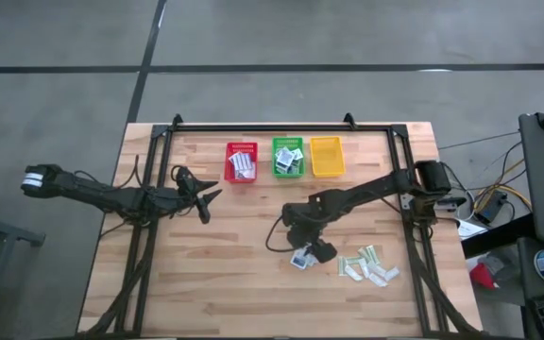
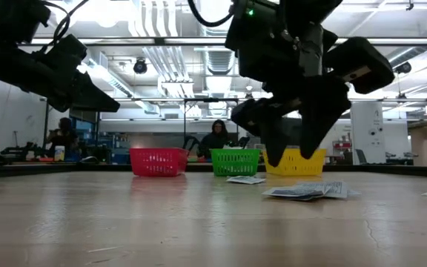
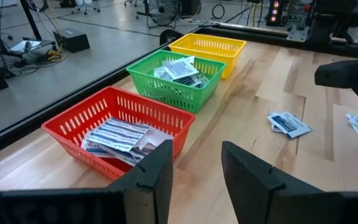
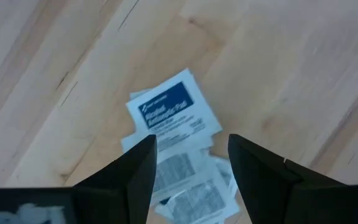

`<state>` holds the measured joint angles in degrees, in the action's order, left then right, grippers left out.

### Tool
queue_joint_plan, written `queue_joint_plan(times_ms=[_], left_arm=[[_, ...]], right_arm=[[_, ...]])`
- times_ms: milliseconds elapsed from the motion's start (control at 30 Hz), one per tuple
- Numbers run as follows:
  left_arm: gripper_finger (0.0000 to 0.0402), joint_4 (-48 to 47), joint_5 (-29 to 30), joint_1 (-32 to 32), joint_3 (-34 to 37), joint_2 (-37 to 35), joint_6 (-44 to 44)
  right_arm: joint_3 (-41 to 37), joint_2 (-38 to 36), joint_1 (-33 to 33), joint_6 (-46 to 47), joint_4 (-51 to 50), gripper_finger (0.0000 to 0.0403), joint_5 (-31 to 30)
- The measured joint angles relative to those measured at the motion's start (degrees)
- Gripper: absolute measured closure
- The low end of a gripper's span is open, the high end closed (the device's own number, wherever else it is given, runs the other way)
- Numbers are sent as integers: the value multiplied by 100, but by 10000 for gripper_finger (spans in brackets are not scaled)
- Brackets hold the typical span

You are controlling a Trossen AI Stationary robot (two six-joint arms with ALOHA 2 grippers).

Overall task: Pick & Place First Aid Supplies
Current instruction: Put the alcohol pad into the green basket

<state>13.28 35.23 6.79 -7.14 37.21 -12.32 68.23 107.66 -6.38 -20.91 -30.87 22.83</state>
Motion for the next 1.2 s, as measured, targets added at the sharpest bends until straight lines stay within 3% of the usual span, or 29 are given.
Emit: queue_joint_plan(times_ms=[567, 1200], left_arm=[[268, 1, -11, 0, 0, 5, -15], [268, -10, -24, 0, 0, 15, -20]], right_arm=[[827, 853, 1, -460, -313, 209, 256], [705, 850, -261, -476, -443, 243, -866]])
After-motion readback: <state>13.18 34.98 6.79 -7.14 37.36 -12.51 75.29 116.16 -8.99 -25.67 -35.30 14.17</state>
